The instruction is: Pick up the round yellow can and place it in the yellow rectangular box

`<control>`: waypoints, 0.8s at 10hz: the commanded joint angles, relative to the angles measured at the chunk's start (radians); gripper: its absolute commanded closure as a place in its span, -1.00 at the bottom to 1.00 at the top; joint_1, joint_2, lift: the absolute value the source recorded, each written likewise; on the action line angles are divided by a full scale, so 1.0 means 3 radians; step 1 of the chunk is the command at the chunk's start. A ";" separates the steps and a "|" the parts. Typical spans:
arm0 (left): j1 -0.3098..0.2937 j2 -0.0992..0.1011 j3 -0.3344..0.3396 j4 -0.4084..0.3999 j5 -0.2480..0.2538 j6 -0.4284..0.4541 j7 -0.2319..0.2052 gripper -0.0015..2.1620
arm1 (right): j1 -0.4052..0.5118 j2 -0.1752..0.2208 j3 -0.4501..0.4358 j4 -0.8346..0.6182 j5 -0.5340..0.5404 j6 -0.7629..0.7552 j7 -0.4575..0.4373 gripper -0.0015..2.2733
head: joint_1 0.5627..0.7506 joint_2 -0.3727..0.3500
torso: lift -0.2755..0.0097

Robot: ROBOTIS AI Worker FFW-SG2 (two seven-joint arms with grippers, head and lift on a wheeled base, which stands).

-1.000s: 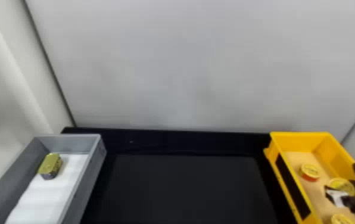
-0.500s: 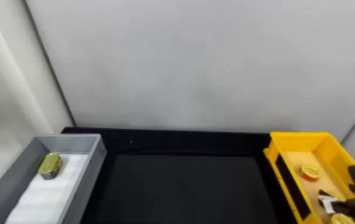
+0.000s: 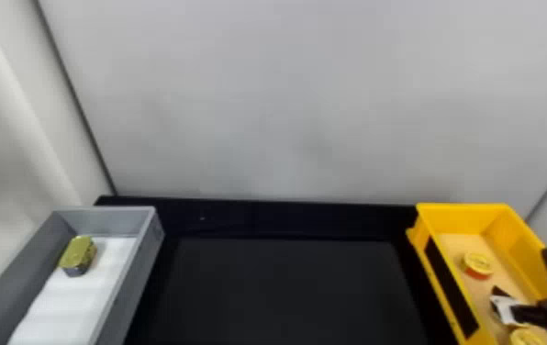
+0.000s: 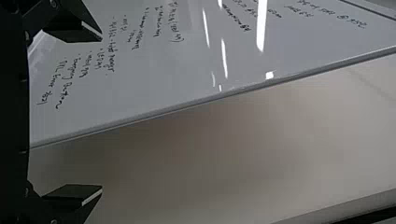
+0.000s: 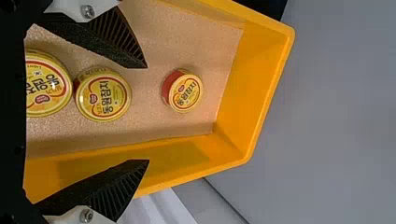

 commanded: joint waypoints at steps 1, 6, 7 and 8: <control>0.0007 -0.0009 0.0006 0.0000 0.0000 0.0000 -0.0004 -0.88 | 0.0008 0.0001 0.0026 -0.0165 0.0004 -0.0009 -0.0113 -0.94 | -0.30 0.07 | 0.55; 0.0002 -0.0009 0.0006 -0.0010 -0.0010 -0.0005 -0.0004 -0.88 | -0.0269 -0.0015 0.0368 -0.0953 0.0336 0.0160 -0.0129 -0.91 | -0.30 0.07 | 0.55; 0.0002 -0.0009 0.0006 -0.0041 -0.0020 -0.0010 0.0001 -0.88 | -0.0335 -0.0015 0.0419 -0.1183 0.0341 0.0048 -0.0139 -0.91 | -0.30 0.07 | 0.55; -0.0003 -0.0009 0.0006 -0.0066 -0.0025 -0.0031 0.0001 -0.88 | -0.0437 -0.0015 0.0435 -0.1398 0.0362 -0.0111 -0.0200 -0.90 | -0.30 0.07 | 0.55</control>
